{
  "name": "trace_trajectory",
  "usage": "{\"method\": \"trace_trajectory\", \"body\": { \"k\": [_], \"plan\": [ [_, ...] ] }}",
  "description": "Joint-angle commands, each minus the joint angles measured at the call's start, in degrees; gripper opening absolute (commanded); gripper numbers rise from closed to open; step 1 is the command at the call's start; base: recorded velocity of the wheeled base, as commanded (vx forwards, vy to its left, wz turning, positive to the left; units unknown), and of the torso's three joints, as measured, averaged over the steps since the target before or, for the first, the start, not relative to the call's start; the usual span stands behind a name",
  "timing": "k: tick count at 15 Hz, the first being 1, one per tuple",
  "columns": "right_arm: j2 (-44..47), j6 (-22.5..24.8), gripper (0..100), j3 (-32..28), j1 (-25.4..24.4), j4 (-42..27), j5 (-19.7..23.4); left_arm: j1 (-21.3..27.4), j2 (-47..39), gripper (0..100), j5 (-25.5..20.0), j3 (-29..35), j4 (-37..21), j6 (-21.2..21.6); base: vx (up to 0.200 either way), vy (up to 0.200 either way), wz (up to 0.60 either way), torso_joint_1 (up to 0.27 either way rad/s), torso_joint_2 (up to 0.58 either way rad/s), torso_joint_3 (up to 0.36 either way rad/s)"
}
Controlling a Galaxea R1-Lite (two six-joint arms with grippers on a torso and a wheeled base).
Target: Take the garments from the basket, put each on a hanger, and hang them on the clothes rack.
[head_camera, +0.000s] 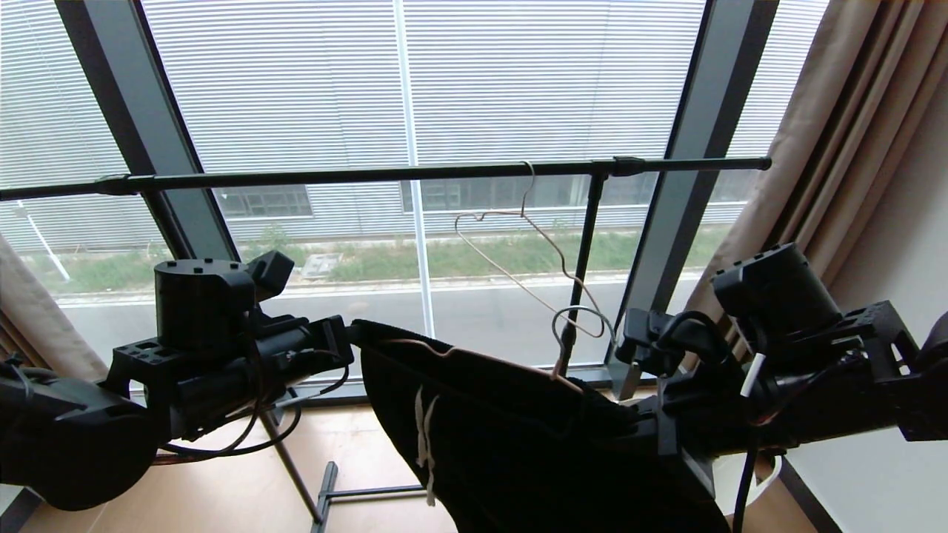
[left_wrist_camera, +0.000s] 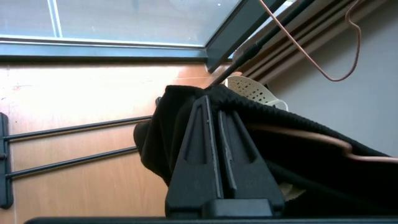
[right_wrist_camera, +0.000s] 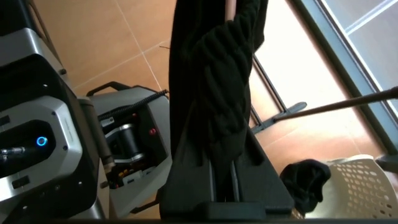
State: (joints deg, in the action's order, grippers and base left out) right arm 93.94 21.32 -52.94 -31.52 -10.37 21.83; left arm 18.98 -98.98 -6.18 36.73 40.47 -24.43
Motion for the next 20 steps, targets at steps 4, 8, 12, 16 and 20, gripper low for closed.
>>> {"method": "trace_trajectory", "body": {
  "k": [4, 8, 12, 16, 20],
  "plan": [
    [3.71, 0.04, 0, -0.32, -0.03, 0.53, -1.09, 0.71, 3.17, 0, -0.06, 0.71, -0.31, 0.17, 0.000, 0.000, 0.00, 0.000, 0.00, 0.000],
    [4.58, 0.04, 0, -0.41, -0.03, 0.79, -2.94, 2.73, 4.49, 0, -0.06, 2.91, -2.68, 4.65, 0.000, 0.000, 0.00, 0.000, 0.00, 0.000],
    [5.46, 0.04, 0, -0.23, -0.20, 2.46, -5.13, 7.39, 7.66, 0, 0.38, 10.82, -14.72, 4.74, 0.000, 0.000, 0.00, 0.000, 0.00, 0.000],
    [5.29, -0.23, 0, -0.41, -0.20, 3.34, -6.10, 13.54, 8.62, 0, 2.84, 16.00, -23.77, 7.29, 0.000, 0.000, 0.00, 0.000, 0.00, 0.000],
    [4.23, -0.40, 0, 0.12, -1.96, 4.22, -8.30, 16.88, 8.45, 0, 4.95, 21.37, -30.54, 7.64, 0.000, 0.000, 0.00, 0.000, 0.00, 0.000]
  ]
}}
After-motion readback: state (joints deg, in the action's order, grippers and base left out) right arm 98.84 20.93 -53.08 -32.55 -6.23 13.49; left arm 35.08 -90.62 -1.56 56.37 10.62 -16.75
